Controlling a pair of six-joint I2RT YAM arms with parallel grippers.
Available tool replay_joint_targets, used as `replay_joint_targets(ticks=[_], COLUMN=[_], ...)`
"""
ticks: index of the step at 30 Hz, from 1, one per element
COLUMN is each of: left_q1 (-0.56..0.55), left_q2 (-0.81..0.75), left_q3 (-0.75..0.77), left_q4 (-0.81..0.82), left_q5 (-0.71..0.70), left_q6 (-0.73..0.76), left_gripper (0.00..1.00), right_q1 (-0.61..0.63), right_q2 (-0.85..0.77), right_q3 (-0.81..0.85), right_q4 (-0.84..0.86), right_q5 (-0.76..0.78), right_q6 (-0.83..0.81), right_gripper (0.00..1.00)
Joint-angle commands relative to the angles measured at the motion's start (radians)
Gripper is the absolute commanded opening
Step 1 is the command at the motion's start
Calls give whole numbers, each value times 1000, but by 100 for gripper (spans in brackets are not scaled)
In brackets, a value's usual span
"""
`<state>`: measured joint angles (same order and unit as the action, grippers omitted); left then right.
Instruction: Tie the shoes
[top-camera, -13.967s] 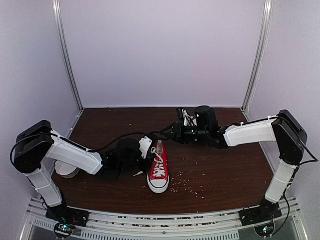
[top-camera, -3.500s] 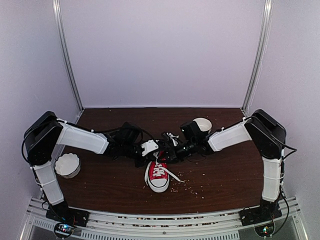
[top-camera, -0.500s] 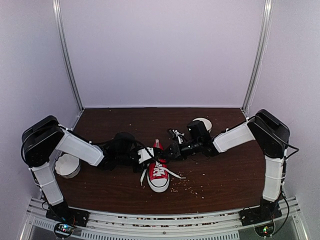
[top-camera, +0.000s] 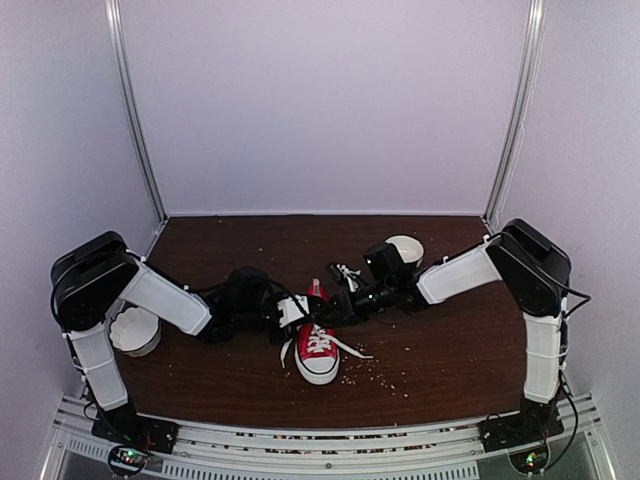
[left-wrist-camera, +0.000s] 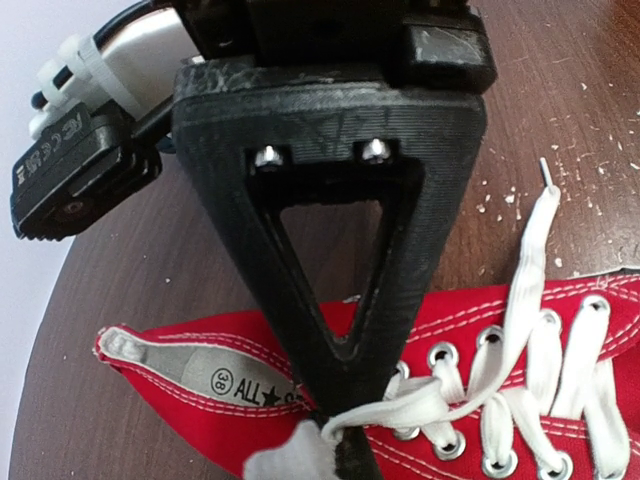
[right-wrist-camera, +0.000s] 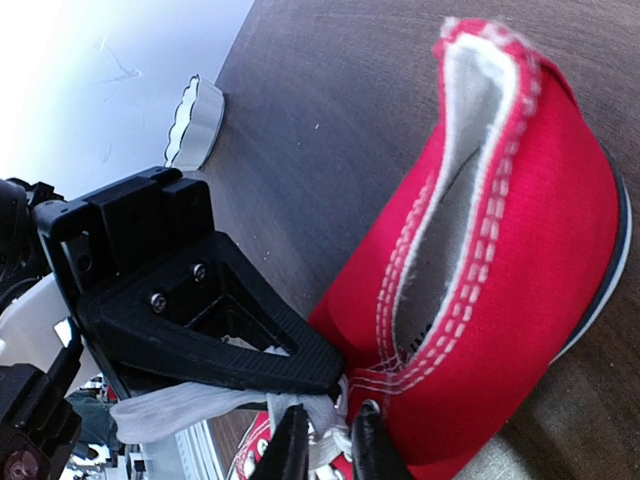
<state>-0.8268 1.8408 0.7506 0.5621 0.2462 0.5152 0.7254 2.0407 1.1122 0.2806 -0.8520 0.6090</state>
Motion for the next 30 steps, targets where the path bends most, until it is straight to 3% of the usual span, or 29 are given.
replay_joint_targets(ticks=[1,5,9,14,25,28,30], left_q1=[1,0,0,0,2,2,2], left_q2=[23,31,30,23,8,6,0], left_q3=[11,20,32,30,15,32,31], left_q4=[50,50,38,43,48,1,-8], left_q5=[6,17,31,33,37,55,56], left_q6=[9,1,-8,-16,-20,-11,-9], left_gripper=[0,0,0,0,0,8,21], right_q1=[16,40,45,43,-10,-10,-11], right_q2=[22,47,61,57,-43,-49,-56], right_q3=[35,58,75,68,-29,-28,-25], right_q4=[-22,-34,-28,-13,31,32,25], right_q5=[-43,-66,-48,-45,-29,-31,-29], right_q6=[-19,-29,-24,-19,-7,-7,-11], right_gripper=[20,22,16,0,0,0,0])
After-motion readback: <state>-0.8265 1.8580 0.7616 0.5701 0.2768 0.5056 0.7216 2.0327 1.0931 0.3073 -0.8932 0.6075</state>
